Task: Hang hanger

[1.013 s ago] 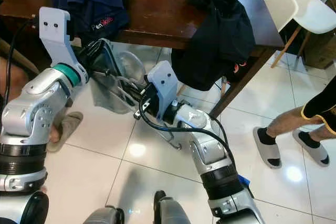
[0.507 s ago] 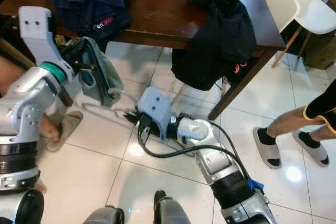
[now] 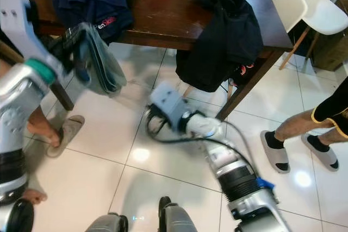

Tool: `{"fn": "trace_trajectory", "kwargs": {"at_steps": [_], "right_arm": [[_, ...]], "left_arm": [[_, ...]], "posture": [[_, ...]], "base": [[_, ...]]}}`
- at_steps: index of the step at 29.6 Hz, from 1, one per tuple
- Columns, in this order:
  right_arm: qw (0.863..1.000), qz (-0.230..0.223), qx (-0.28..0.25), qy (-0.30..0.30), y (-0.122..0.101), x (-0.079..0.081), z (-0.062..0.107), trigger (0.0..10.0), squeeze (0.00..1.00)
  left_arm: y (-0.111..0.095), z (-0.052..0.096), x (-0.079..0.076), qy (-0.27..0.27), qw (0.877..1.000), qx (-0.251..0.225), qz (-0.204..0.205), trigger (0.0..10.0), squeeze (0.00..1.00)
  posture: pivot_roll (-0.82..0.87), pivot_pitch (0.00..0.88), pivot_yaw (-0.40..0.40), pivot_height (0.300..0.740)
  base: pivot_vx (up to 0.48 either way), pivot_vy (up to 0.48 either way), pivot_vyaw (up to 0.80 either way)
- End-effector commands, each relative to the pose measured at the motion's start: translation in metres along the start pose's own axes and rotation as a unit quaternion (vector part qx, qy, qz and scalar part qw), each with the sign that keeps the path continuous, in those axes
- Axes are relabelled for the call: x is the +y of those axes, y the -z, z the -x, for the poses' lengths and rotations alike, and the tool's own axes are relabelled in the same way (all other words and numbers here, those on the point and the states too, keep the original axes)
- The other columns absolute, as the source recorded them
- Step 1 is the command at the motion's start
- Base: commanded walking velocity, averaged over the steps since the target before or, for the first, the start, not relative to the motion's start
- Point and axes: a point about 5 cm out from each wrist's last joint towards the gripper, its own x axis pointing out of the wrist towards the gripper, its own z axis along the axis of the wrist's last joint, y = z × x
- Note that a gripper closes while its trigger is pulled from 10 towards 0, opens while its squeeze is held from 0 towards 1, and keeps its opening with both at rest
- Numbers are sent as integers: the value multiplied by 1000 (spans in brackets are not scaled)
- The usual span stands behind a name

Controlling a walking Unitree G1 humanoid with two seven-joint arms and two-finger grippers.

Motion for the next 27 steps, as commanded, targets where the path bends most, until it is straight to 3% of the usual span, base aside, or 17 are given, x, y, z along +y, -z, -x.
{"fn": "trace_trajectory", "kwargs": {"at_steps": [1,3,4,5,6,8,9,10,11,13,16,19,22,23,25,26,27], "right_arm": [[1000,-7,12,17,5,-3,1,10000,0],[997,-8,34,62,13,-18,8,10000,0],[997,-8,34,62,13,-18,8,10000,0],[991,-7,65,121,26,-36,19,10000,0],[991,-7,65,121,26,-36,19,10000,0],[975,-23,91,204,39,-57,33,10000,0],[975,-23,91,204,39,-57,33,10000,0],[970,-29,90,222,40,-59,35,10000,0],[970,-29,90,222,40,-59,35,10000,0],[969,-54,68,232,37,-57,32,10000,0],[970,-90,38,221,32,-53,29,10000,0],[973,-153,-28,171,19,-40,25,10000,0],[973,-169,-49,150,14,-33,24,10000,0],[971,-185,-68,132,10,-25,23,10000,0],[971,-185,-68,132,10,-25,23,10000,0],[968,-201,-84,124,6,-17,22,10000,0],[964,-209,-97,131,4,-11,20,10000,0]], "left_arm": [[3,3,-2,12,1000,12,-18,10000,0],[11,10,10,-10,998,38,-39,10000,0],[11,10,10,-10,998,38,-39,10000,0],[20,19,31,-96,992,49,-62,10000,0],[20,19,31,-96,992,49,-62,10000,0],[32,33,56,-248,964,46,-89,10000,0],[32,33,56,-248,964,46,-89,10000,0],[35,36,62,-307,947,34,-88,10000,0],[35,36,62,-307,947,34,-88,10000,0],[39,37,65,-355,932,23,-66,10000,0],[40,36,64,-358,932,23,-52,10000,0],[46,33,59,-353,935,30,-8,10000,0],[54,31,54,-338,940,49,20,10000,0],[65,27,43,-289,954,74,33,10000,0],[65,27,43,-289,954,74,33,10000,0],[72,24,29,-219,971,90,14,10000,0],[78,25,14,-149,983,97,-48,10000,0]], "posture": [[81,156,-15,740],[84,156,-18,740],[84,156,-18,740],[80,159,-25,740],[80,159,-25,740],[65,159,-44,740],[65,159,-44,740],[59,157,-48,740],[59,157,-48,740],[52,156,-53,740],[48,155,-55,740],[45,159,-53,740],[41,162,-52,740],[38,165,-50,740],[38,165,-50,740],[37,166,-49,740],[39,166,-46,740]], "base": [[0,0,0],[0,0,0],[0,0,0],[0,0,0],[0,0,0],[0,0,0],[0,0,0],[0,0,0],[0,0,0],[0,0,0],[0,0,0],[0,0,0],[0,0,0],[0,0,0],[0,0,0],[0,0,0],[0,0,0]]}}
